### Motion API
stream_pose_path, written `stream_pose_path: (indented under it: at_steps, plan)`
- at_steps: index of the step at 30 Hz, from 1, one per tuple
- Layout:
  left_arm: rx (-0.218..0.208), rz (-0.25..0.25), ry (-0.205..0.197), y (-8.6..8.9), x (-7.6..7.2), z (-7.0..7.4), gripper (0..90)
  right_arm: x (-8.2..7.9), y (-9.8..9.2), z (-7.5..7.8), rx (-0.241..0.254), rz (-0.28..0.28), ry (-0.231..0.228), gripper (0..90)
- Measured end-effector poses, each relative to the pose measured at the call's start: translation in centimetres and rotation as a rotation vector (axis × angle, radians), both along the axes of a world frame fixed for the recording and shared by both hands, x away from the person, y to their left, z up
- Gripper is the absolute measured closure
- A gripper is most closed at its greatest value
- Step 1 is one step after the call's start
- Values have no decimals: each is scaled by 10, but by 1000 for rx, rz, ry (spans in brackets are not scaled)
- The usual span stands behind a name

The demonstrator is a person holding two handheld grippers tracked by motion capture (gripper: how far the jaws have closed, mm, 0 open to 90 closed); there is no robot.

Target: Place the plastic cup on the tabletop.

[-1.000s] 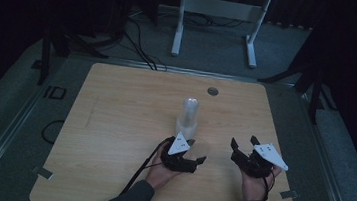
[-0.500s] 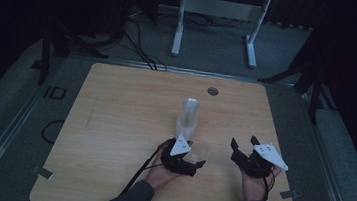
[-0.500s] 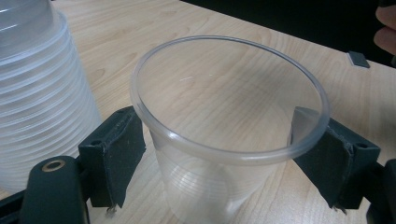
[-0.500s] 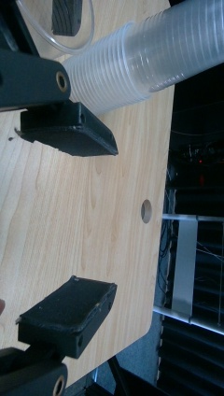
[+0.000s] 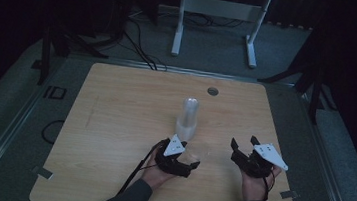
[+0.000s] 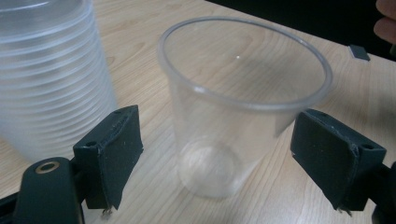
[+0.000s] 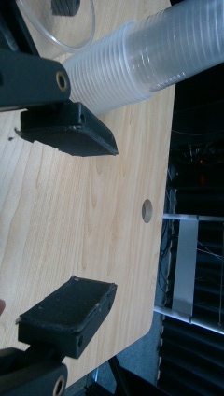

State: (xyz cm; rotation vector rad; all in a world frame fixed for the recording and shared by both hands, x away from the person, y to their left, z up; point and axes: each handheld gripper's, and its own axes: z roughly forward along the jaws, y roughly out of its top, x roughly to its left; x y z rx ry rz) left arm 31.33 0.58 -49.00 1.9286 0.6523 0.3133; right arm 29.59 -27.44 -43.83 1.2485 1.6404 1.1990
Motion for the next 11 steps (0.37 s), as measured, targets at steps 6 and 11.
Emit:
stream_pose_path:
  at_steps: [6,11]
  plan:
    - [6,2,7,6,-4,-3,166,0,0,0,0,-2,2,279]
    - [6,6,11,13,-6,-4,167,1,-1,0,4,-4,3,279]
